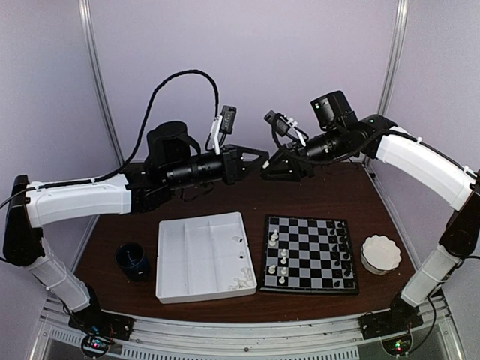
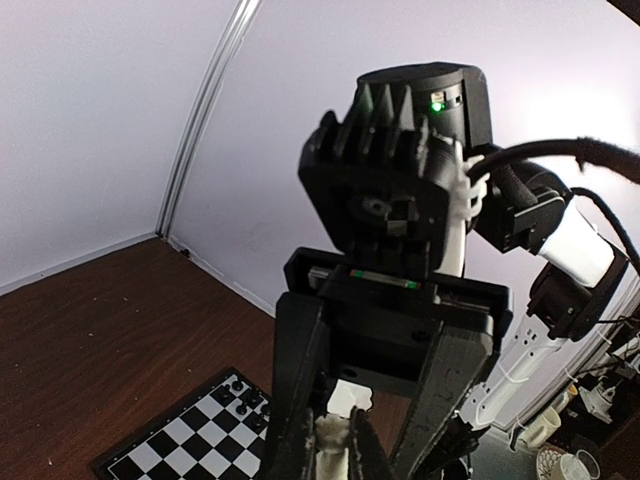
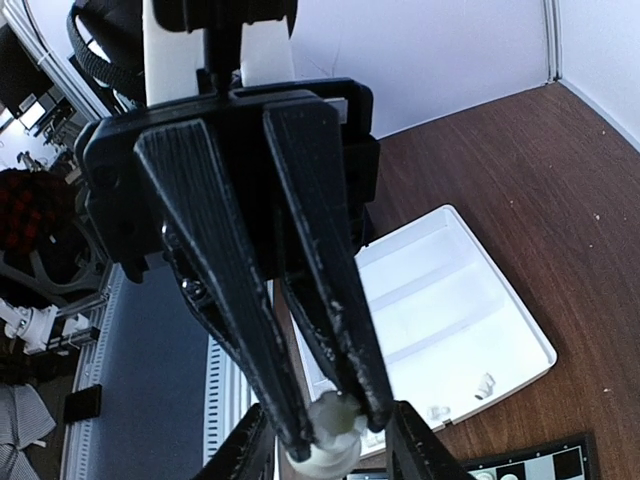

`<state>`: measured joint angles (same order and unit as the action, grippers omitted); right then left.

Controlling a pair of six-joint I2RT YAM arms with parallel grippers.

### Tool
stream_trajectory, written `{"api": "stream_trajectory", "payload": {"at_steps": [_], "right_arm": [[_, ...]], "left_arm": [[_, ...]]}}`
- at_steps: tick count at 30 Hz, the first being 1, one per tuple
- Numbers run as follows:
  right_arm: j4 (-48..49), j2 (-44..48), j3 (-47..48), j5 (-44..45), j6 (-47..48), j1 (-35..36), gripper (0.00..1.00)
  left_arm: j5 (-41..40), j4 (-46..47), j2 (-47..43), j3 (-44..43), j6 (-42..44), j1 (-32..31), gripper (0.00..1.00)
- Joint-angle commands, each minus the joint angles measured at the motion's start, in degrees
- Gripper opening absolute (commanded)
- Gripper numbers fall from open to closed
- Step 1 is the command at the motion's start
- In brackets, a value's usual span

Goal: Set up the chess pieces on the board
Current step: Pass from the left arm to the right

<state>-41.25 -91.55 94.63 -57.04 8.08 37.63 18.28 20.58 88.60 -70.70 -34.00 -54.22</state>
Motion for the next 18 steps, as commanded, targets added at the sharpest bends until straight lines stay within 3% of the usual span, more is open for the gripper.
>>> {"api": "stream_trajectory", "payload": {"at_steps": [1,8,10,14,18], "right_arm": [[2.59,0.03,1.55,-1.79,-2.87,-0.01,0.36],[2.94,0.38,1.35,-0.37,-3.40,-0.01,0.13],[2.05,0.26,1.42,0.77,-2.31,-0.06,0.09],[-1.94,0.41,1.30,5.90,2.08,-0.02,0.04],[-5.38,0.25,1.28,11.07,6.44,0.29,0.03]], "left_arm": [[1.51,4.14,-0.47,0.56,-0.72,0.02,0.09],[1.59,3.75,-0.46,0.65,-0.64,0.05,0.09],[1.42,2.75,-0.51,0.37,-0.48,0.00,0.15],[-0.57,-4.04,-1.41,-1.41,0.95,0.04,0.30],[-1.76,-14.60,-1.44,-5.06,1.54,-0.01,0.33]]}}
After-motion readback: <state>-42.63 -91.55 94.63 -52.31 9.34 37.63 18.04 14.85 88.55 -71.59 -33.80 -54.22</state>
